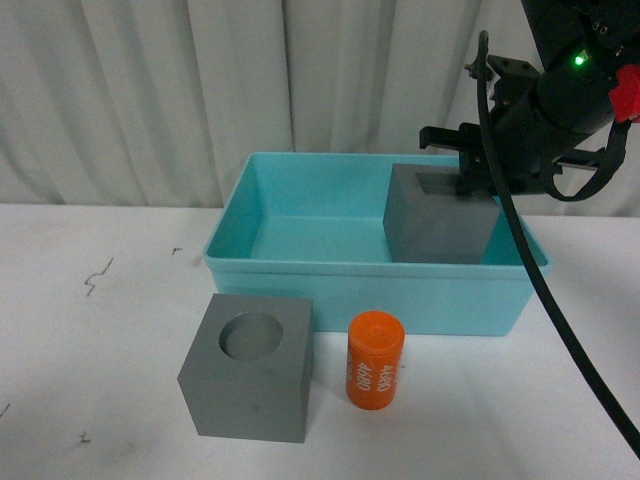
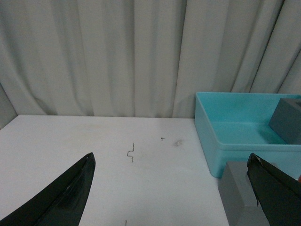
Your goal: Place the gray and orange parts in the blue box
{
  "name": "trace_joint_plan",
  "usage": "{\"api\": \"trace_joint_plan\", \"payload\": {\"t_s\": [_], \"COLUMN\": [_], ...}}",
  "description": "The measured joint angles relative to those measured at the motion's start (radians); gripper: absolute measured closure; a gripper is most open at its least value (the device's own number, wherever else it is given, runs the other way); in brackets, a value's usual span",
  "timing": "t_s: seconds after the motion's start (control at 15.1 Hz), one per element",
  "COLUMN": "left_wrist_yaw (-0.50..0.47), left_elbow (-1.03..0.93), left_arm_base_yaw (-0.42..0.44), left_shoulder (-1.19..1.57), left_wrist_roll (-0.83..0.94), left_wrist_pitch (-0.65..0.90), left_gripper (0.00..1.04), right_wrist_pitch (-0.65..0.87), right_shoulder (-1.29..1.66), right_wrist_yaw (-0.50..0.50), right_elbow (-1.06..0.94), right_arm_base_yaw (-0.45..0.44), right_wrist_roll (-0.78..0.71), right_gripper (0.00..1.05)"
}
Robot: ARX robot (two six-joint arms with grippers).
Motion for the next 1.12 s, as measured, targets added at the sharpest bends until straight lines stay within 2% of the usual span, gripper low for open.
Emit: {"api": "trace_joint_plan", "payload": {"t_s": [0.6,0.66,0.73,0.79,0.93,0.99,1.06,1.12], "left_wrist_yaw": [0.0,0.0,0.0,0.0,0.0,0.0,0.0,0.0], "left_elbow": [0.0,0.0,0.0,0.0,0.0,0.0,0.0,0.0], "left_arm_base_yaw": [0.0,0.0,0.0,0.0,0.0,0.0,0.0,0.0], "left_shoulder": [0.0,0.0,0.0,0.0,0.0,0.0,0.0,0.0], "left_wrist_roll": [0.0,0.0,0.0,0.0,0.0,0.0,0.0,0.0], "left_wrist_pitch": [0.0,0.0,0.0,0.0,0.0,0.0,0.0,0.0], "left_gripper": [0.07,0.07,0.07,0.07,0.07,0.07,0.07,0.07], "right_wrist_pitch": [0.007,0.007,0.008,0.007,0.007,0.007,0.006,0.008], "right_shoulder": [0.01,0.01,0.01,0.009,0.009,0.005,-0.003,-0.014], "right_wrist_yaw": [0.016,0.016,0.016,0.015,0.015,0.015,0.009,0.006], "right_elbow": [-0.016,-0.016,-0.016,-0.016,-0.016,-0.016,-0.016,-0.016], "right_arm_base_yaw": [0.0,0.0,0.0,0.0,-0.001,-0.002,-0.002,-0.003], "right_wrist_roll": [0.0,0.0,0.0,0.0,0.0,0.002,0.007,0.01], "right_gripper": [0.86,0.78,0.63,0.54,0.29,0.13,0.04,0.07]}}
